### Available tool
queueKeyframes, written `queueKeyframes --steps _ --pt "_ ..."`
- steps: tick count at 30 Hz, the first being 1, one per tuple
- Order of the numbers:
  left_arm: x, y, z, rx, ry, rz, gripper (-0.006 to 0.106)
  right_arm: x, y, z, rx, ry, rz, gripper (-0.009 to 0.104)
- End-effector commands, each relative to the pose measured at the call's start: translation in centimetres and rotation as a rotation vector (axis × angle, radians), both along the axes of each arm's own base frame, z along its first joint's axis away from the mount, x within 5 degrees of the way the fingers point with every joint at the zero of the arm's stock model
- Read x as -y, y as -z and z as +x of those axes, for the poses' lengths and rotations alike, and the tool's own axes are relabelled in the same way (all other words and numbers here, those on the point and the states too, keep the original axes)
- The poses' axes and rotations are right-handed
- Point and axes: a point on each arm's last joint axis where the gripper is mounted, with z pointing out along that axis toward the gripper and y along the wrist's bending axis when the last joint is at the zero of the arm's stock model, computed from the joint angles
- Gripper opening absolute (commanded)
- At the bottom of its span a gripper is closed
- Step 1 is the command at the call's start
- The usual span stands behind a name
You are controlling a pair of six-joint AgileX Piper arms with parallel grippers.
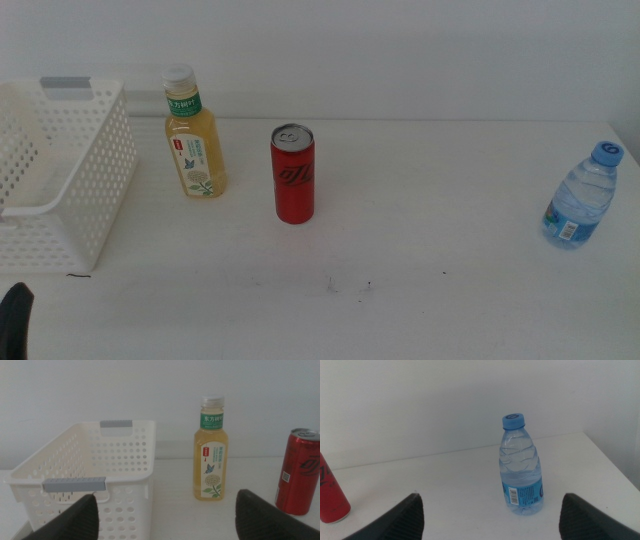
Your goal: Use arms to grab the bottles and put them into the dustbin to the left of the table.
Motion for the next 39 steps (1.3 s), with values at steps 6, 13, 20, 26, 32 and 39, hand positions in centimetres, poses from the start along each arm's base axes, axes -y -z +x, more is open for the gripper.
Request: queueKeyframes --steps 6,13,20,26,32,39 --pt "0.0 -0.1 0.0 0.015 0.005 0.009 0.094 0.1 0.0 0.0 0.009 0.008 -0.014 0.091" --pt "1.0 -0.4 2.1 -0.014 0.126 0.083 0.094 0.1 0.0 0.0 0.009 0.008 -0.014 0.091" --pt "4.7 1.3 6.2 -0.113 0.380 0.084 0.094 0.1 0.0 0.0 0.009 0.008 -0.014 0.091" --pt "7.5 3.2 8.4 -0.058 0.468 0.049 0.094 0.1 0.0 0.0 0.009 0.008 -0.014 0.091" --pt "7.9 6.1 9.3 -0.194 0.447 0.023 0.094 0.1 0.0 0.0 0.009 0.008 -0.014 0.091" --pt "7.8 6.3 9.3 -0.200 0.446 0.030 0.094 0.1 0.0 0.0 0.009 0.008 -0.014 0.091"
